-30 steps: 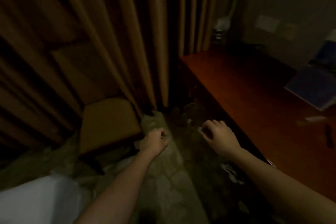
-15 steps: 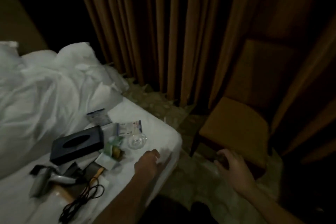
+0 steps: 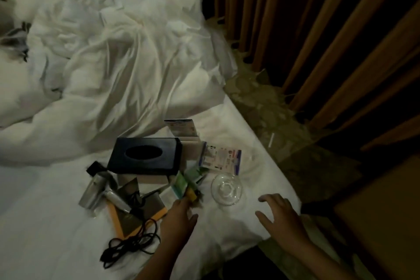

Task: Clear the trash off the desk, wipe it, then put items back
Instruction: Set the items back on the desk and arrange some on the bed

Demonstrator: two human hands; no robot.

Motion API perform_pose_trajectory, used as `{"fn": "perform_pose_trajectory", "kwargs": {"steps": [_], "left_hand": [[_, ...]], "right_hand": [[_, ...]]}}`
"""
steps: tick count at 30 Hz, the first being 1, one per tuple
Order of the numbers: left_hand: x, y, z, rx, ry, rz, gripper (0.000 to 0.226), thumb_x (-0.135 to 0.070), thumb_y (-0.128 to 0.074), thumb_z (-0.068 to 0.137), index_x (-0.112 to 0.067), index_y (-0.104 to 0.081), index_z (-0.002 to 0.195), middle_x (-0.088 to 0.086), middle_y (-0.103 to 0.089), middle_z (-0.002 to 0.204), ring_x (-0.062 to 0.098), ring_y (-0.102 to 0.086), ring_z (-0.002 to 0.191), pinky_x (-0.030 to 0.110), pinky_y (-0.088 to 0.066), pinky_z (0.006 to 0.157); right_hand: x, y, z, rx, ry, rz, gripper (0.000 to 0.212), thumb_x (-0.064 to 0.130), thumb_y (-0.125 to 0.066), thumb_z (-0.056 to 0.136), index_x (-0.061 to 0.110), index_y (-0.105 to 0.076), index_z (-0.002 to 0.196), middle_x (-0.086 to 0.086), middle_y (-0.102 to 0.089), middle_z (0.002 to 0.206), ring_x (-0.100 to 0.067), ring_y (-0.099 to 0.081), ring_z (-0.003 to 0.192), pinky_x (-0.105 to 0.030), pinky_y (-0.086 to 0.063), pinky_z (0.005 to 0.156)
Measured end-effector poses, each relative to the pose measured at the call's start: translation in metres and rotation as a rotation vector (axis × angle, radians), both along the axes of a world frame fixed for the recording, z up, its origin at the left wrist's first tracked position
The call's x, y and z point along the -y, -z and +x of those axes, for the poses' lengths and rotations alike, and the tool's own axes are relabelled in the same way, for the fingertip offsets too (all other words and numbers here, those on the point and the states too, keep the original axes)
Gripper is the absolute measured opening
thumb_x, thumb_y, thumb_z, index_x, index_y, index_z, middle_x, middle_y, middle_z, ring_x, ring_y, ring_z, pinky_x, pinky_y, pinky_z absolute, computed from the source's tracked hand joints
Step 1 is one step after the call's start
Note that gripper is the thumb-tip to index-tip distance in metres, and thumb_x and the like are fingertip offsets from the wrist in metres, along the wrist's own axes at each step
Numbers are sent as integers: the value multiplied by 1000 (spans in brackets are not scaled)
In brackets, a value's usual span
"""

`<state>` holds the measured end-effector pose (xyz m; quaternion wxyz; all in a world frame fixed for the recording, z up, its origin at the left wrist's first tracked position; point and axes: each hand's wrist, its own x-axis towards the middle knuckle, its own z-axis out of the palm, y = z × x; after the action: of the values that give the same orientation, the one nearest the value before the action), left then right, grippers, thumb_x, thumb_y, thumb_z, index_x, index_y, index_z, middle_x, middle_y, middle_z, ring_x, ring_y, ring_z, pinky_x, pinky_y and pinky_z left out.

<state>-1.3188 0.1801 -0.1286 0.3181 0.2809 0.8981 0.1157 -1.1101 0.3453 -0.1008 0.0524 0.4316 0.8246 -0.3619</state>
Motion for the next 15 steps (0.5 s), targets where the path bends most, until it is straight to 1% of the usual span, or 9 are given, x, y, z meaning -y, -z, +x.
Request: {"fn": "perform_pose_trajectory", "kwargs": {"steps": [2,5,8,11,13,15], "left_hand": [[-15,11,-20,-33,-26,28,36,-34,-61,88,-22,-51,121,0,-53,120,18,-57,104,29,-47,80],[-22,30,-44,-21,-123,35,42,-34,-62,89,-22,-49,126,0,-51,125,18,-56,107,31,-49,83],[-11,50,-67,-49,-195,18,44,-33,-61,90,-25,-46,130,-3,-48,129,17,-56,111,34,-51,85],[1,68,-89,-70,-255,-13,35,-30,-58,92,-24,-48,125,-2,-49,122,16,-55,102,30,-50,79],[11,78,-99,-63,-277,-20,27,-28,-55,93,-24,-49,120,-3,-49,116,16,-54,98,31,-50,75],[20,87,-106,-56,-327,9,23,-29,-54,93,-24,-51,115,-4,-49,112,15,-55,95,34,-51,73]], "right_hand": [[-16,13,-30,27,-35,-24,29,43,-53,93,33,-48,120,12,-48,124,-9,-42,113,-21,-40,89],[-25,34,-67,76,-94,-86,29,43,-53,93,35,-47,120,12,-48,125,-8,-43,112,-20,-42,86],[-20,52,-101,83,-121,-153,32,43,-53,93,34,-46,123,10,-46,126,-9,-45,112,-19,-45,88],[-10,70,-136,69,-121,-169,32,42,-52,93,33,-46,124,9,-45,125,-13,-45,116,-23,-44,90],[3,85,-158,28,-106,-216,34,39,-53,93,30,-46,125,8,-46,126,-12,-43,117,-23,-41,91],[19,102,-182,-2,-94,-247,40,37,-54,93,26,-44,131,5,-47,129,-14,-45,118,-26,-43,93]]}}
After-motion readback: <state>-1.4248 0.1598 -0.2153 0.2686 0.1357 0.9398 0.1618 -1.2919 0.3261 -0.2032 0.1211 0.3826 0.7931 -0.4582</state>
